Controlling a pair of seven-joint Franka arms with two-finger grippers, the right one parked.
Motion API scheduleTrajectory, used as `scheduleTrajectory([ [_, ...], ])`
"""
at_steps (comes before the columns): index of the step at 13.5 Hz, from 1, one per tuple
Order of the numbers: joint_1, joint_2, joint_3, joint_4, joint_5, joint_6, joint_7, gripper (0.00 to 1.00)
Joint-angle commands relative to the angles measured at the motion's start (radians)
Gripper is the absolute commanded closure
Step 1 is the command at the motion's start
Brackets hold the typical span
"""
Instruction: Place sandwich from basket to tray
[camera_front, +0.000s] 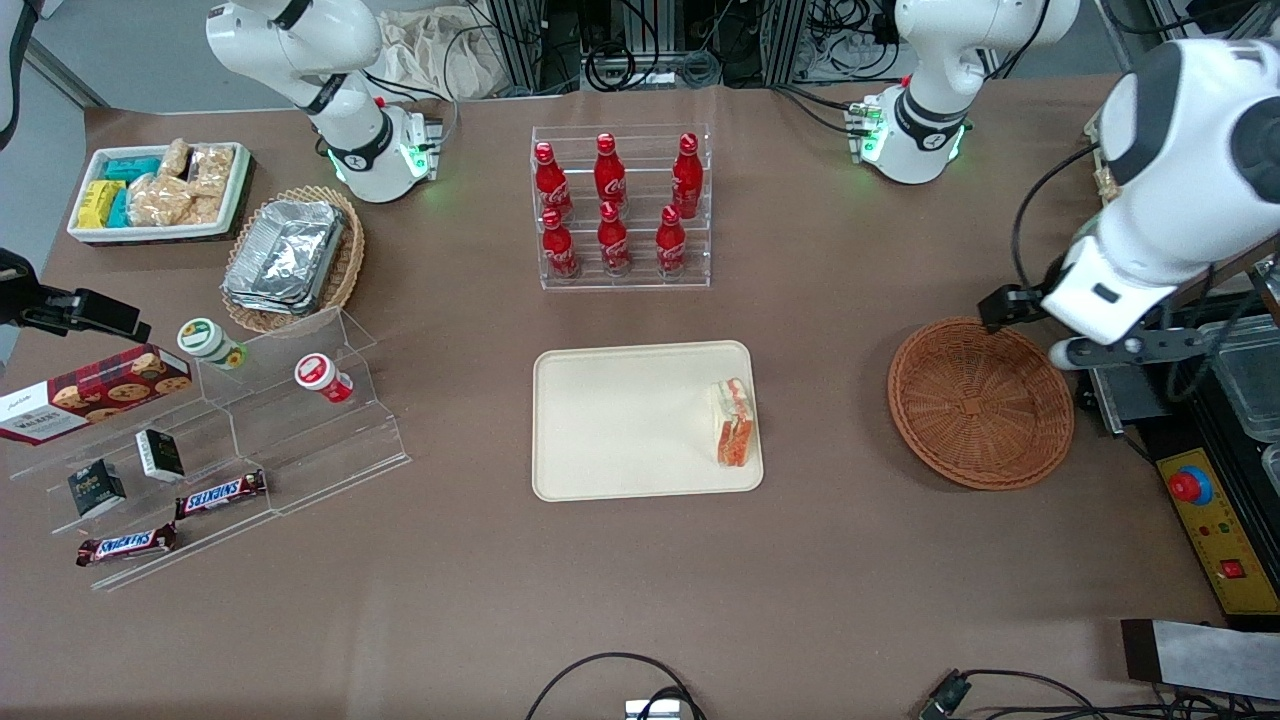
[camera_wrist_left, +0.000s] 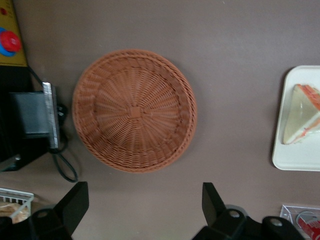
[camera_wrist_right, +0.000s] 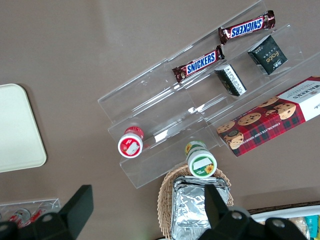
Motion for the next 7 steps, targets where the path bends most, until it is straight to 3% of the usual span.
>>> scheduleTrajectory([
  [1,0.075,0.064,-0.016,0.108,0.003,-0.037,0.081,0.00],
  [3,0.137,0.112,-0.017,0.177,-0.013,-0.039,0.181,0.00],
  [5,0.150,0.135,-0.016,0.220,-0.065,-0.040,0.181,0.00],
  [7,0.149,0.149,-0.017,0.256,-0.068,-0.065,0.178,0.00],
])
